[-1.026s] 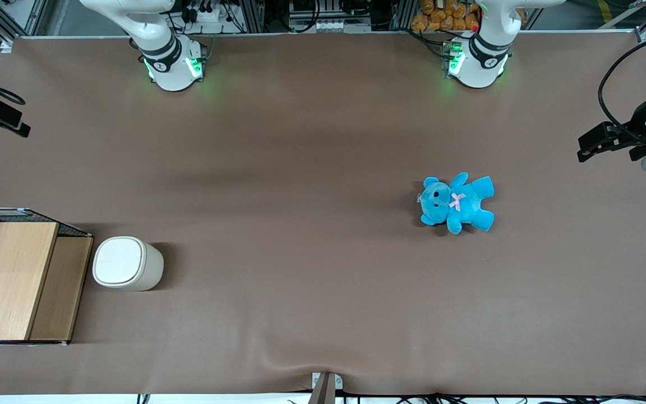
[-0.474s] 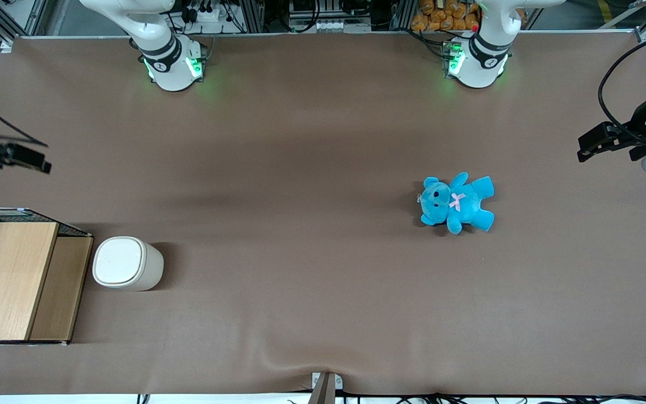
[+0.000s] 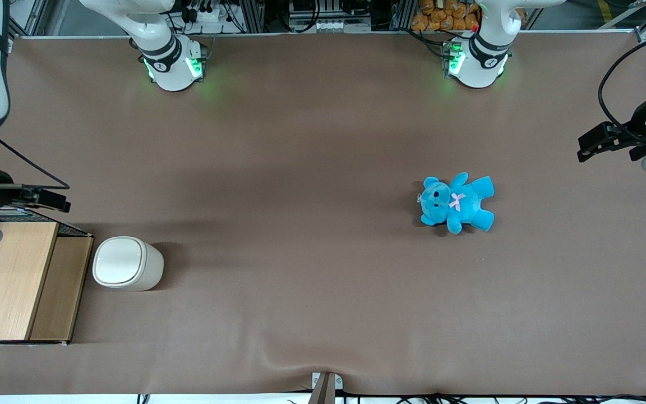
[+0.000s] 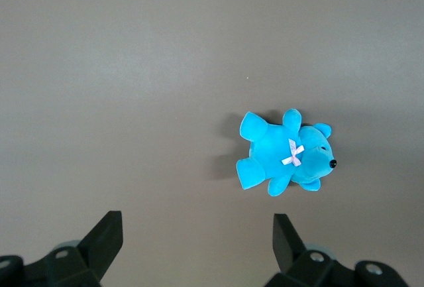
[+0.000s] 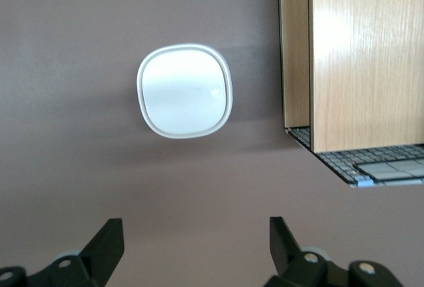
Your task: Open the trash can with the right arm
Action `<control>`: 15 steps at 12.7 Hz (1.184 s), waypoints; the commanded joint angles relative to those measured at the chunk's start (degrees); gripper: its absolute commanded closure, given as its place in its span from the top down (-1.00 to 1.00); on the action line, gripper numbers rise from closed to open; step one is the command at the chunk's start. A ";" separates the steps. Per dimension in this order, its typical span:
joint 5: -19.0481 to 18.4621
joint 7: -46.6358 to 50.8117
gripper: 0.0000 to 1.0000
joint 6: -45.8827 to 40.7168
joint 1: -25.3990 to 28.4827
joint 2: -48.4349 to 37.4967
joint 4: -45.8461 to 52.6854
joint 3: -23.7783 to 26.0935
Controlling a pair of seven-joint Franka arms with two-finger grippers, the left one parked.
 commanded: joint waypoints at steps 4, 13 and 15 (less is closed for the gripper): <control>0.10 -3.07 -1.00 4.95 0.32 6.32 2.27 -0.30; -2.54 -5.54 -1.00 17.26 0.93 16.78 1.83 -0.39; -3.07 -5.54 -1.00 18.75 0.49 18.28 1.74 -0.39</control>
